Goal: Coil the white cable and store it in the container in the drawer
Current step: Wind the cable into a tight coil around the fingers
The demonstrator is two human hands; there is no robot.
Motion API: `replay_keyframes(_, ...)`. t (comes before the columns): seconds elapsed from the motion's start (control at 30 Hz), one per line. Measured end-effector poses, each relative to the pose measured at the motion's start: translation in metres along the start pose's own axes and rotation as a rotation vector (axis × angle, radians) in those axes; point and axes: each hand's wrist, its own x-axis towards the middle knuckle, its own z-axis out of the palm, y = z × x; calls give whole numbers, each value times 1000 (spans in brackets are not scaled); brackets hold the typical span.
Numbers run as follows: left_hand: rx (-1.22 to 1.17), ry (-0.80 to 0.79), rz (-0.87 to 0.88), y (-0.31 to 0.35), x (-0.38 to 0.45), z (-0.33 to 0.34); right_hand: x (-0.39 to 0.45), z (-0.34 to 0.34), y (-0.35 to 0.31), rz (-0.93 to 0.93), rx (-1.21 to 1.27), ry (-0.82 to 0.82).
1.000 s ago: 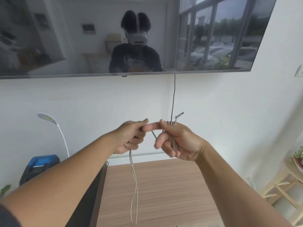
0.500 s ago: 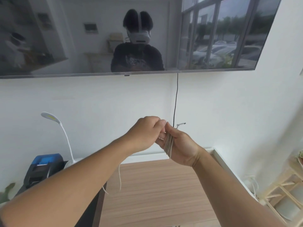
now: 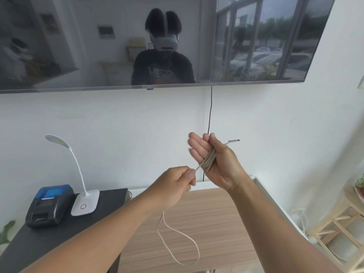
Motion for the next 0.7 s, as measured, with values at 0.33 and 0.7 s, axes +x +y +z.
replay_keyframes(0.33, -346, -137, -260, -4, -8, -13, -10, -1, -13, 134, -191, -170)
replay_keyframes(0.7, -82, 5, -268, 33, 24, -41, -20, 3, 2, 457, -792, -488)
